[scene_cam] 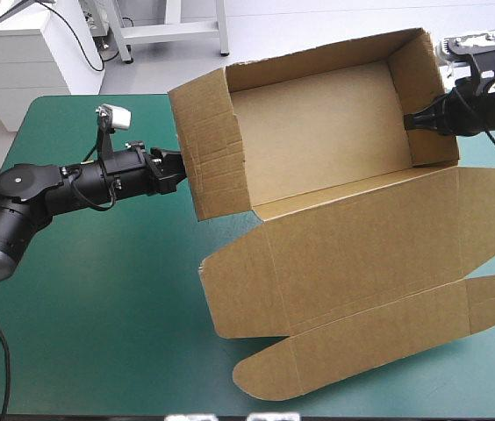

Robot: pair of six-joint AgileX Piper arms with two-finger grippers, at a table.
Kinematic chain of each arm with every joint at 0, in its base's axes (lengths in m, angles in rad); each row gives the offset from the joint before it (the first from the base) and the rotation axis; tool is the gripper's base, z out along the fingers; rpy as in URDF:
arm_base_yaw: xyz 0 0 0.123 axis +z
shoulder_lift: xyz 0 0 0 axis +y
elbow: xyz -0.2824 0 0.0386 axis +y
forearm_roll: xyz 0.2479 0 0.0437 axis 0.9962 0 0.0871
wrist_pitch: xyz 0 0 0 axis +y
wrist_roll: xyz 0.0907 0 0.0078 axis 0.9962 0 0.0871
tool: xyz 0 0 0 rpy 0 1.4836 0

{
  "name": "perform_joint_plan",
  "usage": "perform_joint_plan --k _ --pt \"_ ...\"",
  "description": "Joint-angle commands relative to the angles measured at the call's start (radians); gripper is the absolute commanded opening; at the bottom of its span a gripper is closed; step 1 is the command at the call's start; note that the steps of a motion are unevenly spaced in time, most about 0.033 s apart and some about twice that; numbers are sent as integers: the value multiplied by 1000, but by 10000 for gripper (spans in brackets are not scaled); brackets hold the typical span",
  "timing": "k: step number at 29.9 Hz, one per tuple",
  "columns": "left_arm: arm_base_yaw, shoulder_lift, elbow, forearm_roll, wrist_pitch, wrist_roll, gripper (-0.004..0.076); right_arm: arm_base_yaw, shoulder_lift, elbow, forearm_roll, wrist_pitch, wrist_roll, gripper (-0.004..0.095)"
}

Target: Fold the box

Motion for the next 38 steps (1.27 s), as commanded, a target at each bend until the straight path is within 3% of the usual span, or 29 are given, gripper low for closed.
perform_joint_plan --k 1,8,13,17,20,33,38 --pt "-2 -30 -26 -118 15 37 -8 -5 -45 -25 57 -10 7 -19" --pt "-2 -30 -26 -209 62 90 41 18 -45 -25 62 -26 7 -18" --pt "-2 -30 -32 -223 82 126 216 91 -45 -25 -33 -71 39 -14" --pt "-2 -30 -34 -228 82 126 406 131 -43 -25 -50 -115 59 -15" --pt "-2 -30 -34 -228 90 126 472 163 -43 -25 -60 -140 82 -14" --pt "-2 -30 -93 -209 138 80 489 220 -7 -25 -108 -216 149 -14" --pt "-2 -30 -103 -127 70 20 496 222 -3 -25 -111 -256 185 -14"
